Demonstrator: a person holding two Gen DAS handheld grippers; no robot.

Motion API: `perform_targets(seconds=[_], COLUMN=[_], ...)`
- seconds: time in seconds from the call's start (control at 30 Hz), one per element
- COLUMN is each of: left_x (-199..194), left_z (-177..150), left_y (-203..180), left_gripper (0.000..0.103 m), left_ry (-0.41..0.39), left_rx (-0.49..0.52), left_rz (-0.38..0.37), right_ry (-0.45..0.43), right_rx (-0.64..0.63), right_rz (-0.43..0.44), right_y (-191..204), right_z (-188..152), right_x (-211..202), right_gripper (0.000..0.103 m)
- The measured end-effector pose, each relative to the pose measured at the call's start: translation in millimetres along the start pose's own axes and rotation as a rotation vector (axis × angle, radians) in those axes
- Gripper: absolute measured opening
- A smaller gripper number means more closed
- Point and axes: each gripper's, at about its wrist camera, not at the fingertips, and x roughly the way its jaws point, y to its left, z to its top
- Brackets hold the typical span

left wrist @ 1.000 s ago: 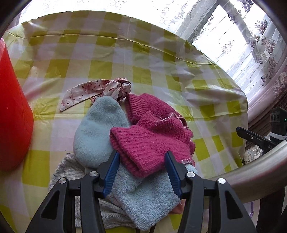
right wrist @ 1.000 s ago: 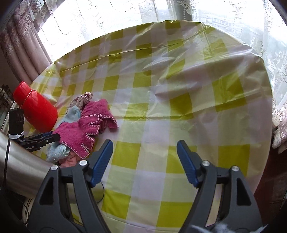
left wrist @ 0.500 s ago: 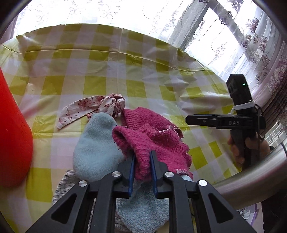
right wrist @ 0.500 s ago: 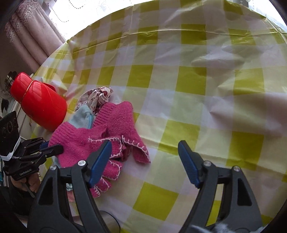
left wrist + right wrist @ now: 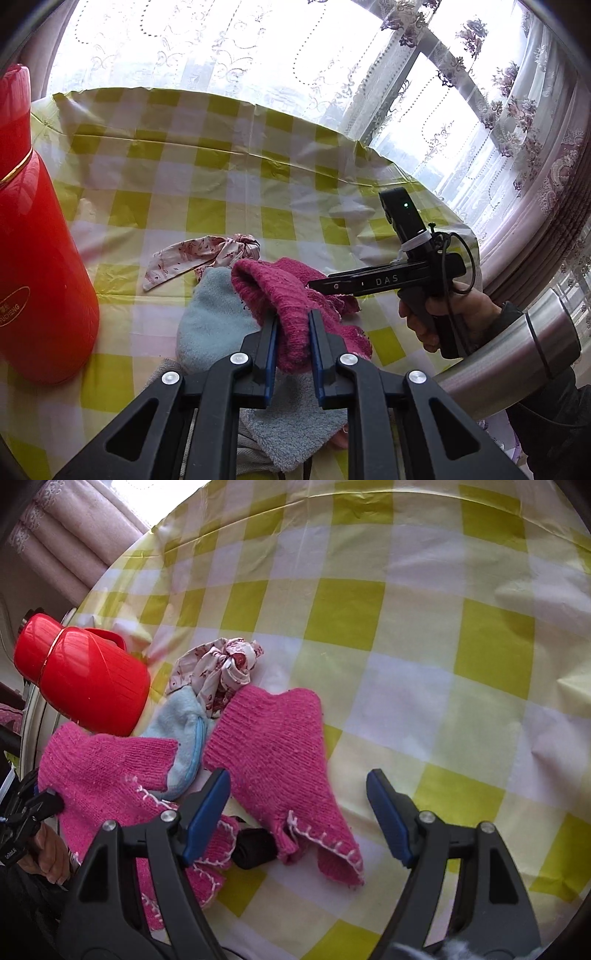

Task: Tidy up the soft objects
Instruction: 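Grasp a magenta knitted glove with left tool while right tool grasps pink glove, then carry both pink gloves into the box and open both tools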

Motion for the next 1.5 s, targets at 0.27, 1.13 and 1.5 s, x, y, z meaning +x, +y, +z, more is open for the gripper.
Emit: perform_targets(seconds=[0.27, 1.13, 1.5], left_x=[-14.6, -144.0, -154.2], left_z=[-3.2, -62.6, -114.9], left_y=[4.6, -52.0, -113.8], left_gripper=[0.016, 0.016, 0.016], left_ry=[-0.029, -0.158, -0.039], left_rx=[-0.017, 0.000, 0.086], left_rz=[0.008, -0.121, -0.253], right_ry=[-0.025, -0.432, -0.300], right_rx=[-0.082, 0.336, 0.386], right_rz=[-0.052, -0.379, -0.440], right_y=[9.6, 10.6, -31.4], right_z=[-12.2, -246.3, -180.0], right_x=[-2.7, -221.3, -139.0], right_gripper=[0.023, 0.016, 0.071])
